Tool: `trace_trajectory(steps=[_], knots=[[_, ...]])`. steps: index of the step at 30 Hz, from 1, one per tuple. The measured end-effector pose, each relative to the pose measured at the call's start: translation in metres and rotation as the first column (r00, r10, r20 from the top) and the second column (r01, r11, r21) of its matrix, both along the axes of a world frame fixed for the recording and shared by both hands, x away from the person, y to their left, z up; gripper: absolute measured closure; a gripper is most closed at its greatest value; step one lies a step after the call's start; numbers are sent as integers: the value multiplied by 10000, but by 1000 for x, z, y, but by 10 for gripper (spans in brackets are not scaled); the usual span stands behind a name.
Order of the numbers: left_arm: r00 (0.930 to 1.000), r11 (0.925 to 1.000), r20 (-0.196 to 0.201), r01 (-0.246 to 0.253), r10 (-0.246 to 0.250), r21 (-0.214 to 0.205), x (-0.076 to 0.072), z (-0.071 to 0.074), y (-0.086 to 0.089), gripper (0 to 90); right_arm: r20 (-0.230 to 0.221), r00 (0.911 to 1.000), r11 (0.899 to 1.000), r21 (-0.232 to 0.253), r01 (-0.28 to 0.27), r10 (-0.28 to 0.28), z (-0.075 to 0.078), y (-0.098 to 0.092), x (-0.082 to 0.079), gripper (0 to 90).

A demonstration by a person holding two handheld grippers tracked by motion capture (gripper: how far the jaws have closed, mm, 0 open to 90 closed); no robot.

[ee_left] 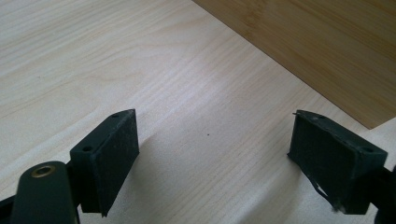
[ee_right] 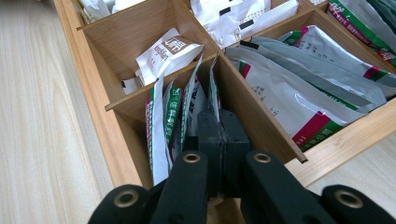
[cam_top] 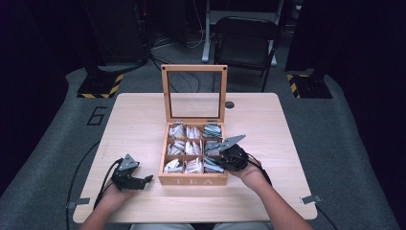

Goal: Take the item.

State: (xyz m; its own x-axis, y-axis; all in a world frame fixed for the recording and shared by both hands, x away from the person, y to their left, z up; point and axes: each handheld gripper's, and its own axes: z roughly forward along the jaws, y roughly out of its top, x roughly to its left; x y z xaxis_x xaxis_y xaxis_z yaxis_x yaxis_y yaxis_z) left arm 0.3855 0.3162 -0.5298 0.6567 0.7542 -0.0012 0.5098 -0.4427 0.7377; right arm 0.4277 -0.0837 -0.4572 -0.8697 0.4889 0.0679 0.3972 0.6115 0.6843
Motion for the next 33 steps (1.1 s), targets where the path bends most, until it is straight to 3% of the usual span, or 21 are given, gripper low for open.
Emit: trace_trajectory(steps=[13,26,33], knots=[[10000,9999,15,-92,92,-125,0,-1,-1,155,26,10000,9993,381,54,-55,14,-6,-1,898],[10000,9999,9,-75,75,-110,0,0,-1,155,396,9990,9964,823,184,-217,46,-15,-5,897],[10000,9999,5,-73,73,-103,0,0,-1,155,243,9991,9940,1044,317,-344,55,-18,-6,897]])
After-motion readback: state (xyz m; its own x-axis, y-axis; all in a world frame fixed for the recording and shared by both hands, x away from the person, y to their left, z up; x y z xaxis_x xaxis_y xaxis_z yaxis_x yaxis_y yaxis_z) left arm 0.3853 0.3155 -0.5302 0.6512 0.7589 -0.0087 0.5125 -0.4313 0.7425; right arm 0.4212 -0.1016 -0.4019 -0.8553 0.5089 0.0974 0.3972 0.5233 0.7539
